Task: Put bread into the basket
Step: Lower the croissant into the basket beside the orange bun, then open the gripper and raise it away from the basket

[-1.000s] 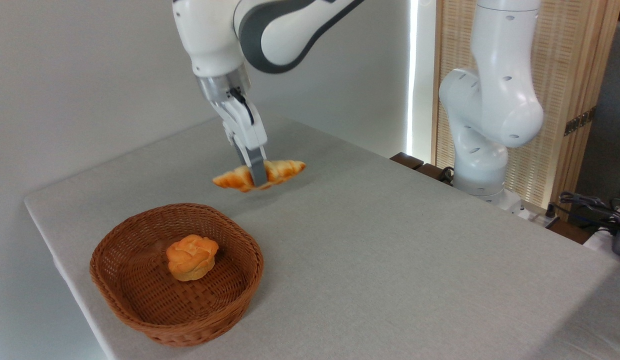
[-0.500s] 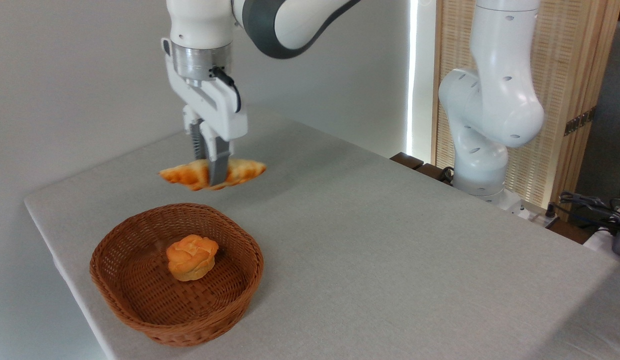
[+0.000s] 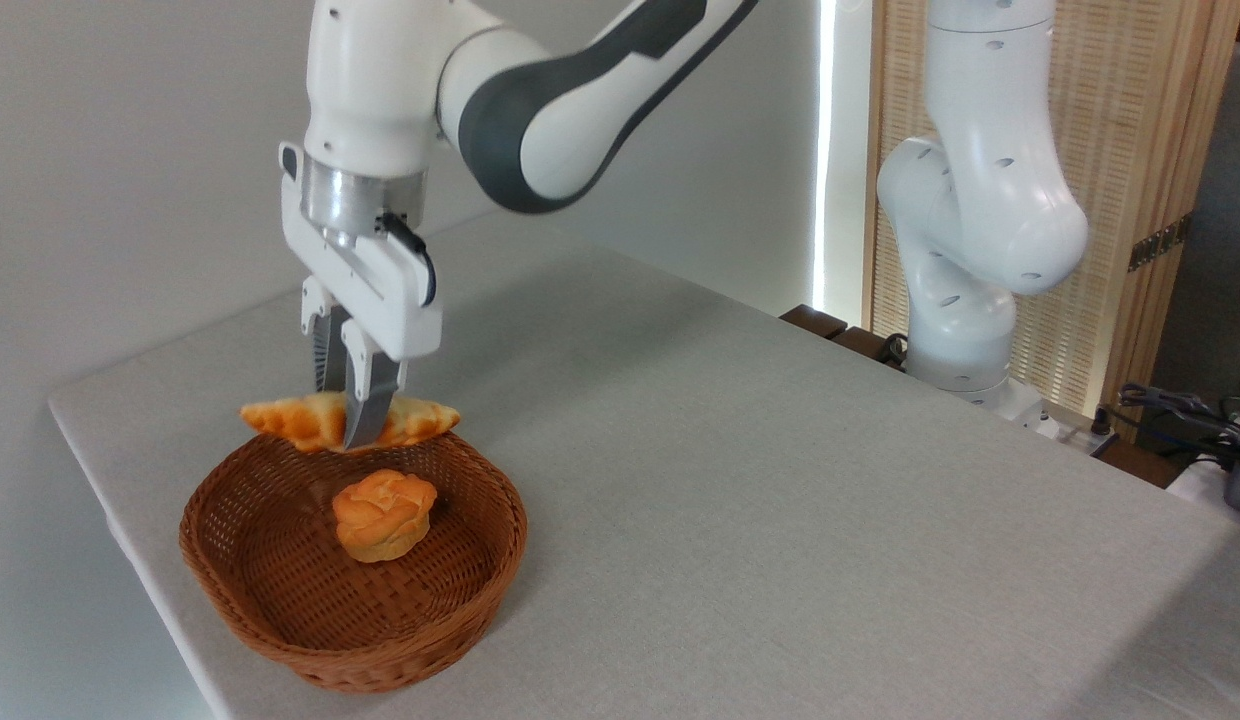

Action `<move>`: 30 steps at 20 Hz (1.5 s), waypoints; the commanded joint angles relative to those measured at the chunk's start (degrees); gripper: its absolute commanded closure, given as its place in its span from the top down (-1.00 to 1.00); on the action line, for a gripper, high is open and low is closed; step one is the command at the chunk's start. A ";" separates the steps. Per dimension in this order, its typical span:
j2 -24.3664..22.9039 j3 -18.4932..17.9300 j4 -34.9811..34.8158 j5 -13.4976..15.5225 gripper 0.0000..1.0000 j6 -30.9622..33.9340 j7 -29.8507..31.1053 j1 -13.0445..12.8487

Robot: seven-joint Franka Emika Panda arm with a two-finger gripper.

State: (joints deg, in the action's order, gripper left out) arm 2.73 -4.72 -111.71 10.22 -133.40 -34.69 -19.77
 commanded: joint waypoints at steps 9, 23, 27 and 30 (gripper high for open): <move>1.32 -0.81 1.58 1.91 1.00 -0.81 -0.29 -0.27; -2.02 -4.94 13.70 1.21 1.00 22.11 -0.11 -0.27; -3.60 -4.59 14.06 -5.45 1.00 28.09 0.23 -0.36; -3.87 -5.12 14.15 -6.96 1.00 31.96 0.24 -0.36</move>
State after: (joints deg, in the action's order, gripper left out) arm -1.04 -9.06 -98.11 5.29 -105.47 -34.62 -19.75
